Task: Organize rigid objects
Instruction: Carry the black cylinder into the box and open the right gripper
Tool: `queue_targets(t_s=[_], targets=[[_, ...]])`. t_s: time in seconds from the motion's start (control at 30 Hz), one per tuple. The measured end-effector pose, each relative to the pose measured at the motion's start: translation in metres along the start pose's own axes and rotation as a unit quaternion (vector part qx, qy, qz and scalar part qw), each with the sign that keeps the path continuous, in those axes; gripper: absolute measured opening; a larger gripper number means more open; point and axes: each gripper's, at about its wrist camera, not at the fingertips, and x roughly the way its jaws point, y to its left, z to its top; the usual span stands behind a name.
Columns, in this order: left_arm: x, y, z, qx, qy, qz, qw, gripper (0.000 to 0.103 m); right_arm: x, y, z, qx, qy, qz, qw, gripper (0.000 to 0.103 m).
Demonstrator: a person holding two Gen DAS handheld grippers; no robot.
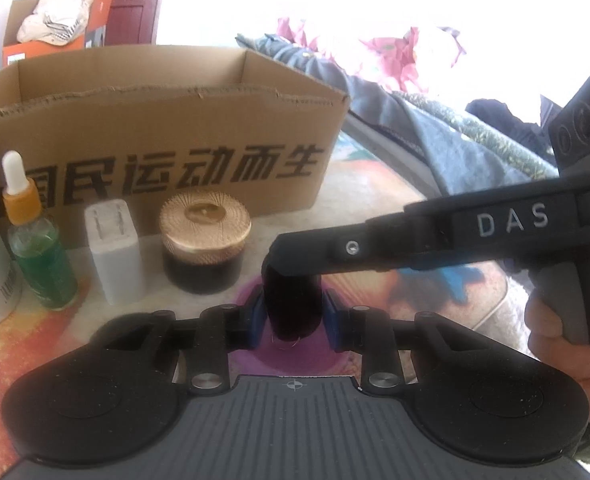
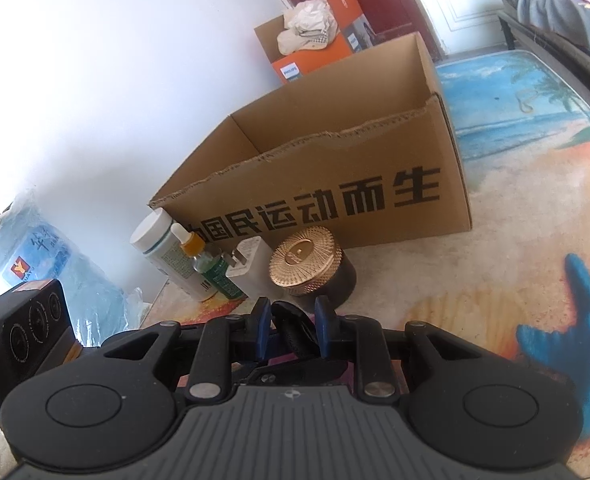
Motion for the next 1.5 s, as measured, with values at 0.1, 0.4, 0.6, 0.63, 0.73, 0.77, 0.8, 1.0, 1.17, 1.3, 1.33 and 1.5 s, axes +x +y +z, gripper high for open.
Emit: queue_targets(t_s=[0.1, 0.4, 0.6, 0.63, 0.73, 0.77, 0.8, 1.0, 1.17, 1.3, 1.33, 1.5], targets=[[-0.006, -0.001, 0.004, 0.003, -0.011, 0.003, 0.9999, 0.028, -0.005, 0.003, 0.002, 0.001, -0.010, 0.006, 1.000, 0.026], [-0.045, -0.008, 0.034, 0.013, -0.064, 0.020, 0.9977, 0.027, -0.029, 0.038, 0.031, -0.035, -0.044, 0.028, 0.998, 0.026], [-0.071, 0.009, 0.088, 0.009, -0.098, 0.045, 0.9941, 0.027, -0.028, 0.073, 0.083, -0.084, -0.070, 0.068, 0.992, 0.026], [-0.074, 0.014, 0.097, 0.008, -0.102, 0.050, 0.9935, 0.027, -0.025, 0.078, 0.093, -0.091, -0.072, 0.075, 0.990, 0.026], [-0.074, 0.034, 0.127, -0.001, -0.093, 0.066, 0.9934, 0.027, -0.006, 0.089, 0.127, -0.103, -0.066, 0.090, 0.988, 0.026], [-0.070, 0.043, 0.136, -0.007, -0.088, 0.071, 0.9936, 0.027, 0.003, 0.091, 0.137, -0.104, -0.061, 0.093, 0.988, 0.026], [-0.065, 0.051, 0.145, -0.011, -0.080, 0.075, 0.9939, 0.027, 0.015, 0.091, 0.149, -0.100, -0.052, 0.096, 0.989, 0.026], [-0.013, 0.117, 0.176, -0.059, 0.006, 0.093, 0.9939, 0.027, 0.101, 0.066, 0.203, -0.027, 0.043, 0.102, 0.994, 0.026], [0.033, 0.158, 0.186, -0.089, 0.084, 0.112, 0.9861, 0.027, 0.172, 0.029, 0.225, 0.061, 0.123, 0.100, 0.986, 0.026], [0.059, 0.177, 0.193, -0.095, 0.132, 0.138, 0.9769, 0.027, 0.215, 0.007, 0.231, 0.108, 0.162, 0.089, 0.977, 0.027], [0.064, 0.180, 0.195, -0.098, 0.141, 0.146, 0.9743, 0.027, 0.224, 0.003, 0.232, 0.117, 0.169, 0.088, 0.975, 0.027], [0.079, 0.190, 0.201, -0.101, 0.173, 0.172, 0.9645, 0.027, 0.257, -0.012, 0.233, 0.143, 0.189, 0.074, 0.969, 0.028]])
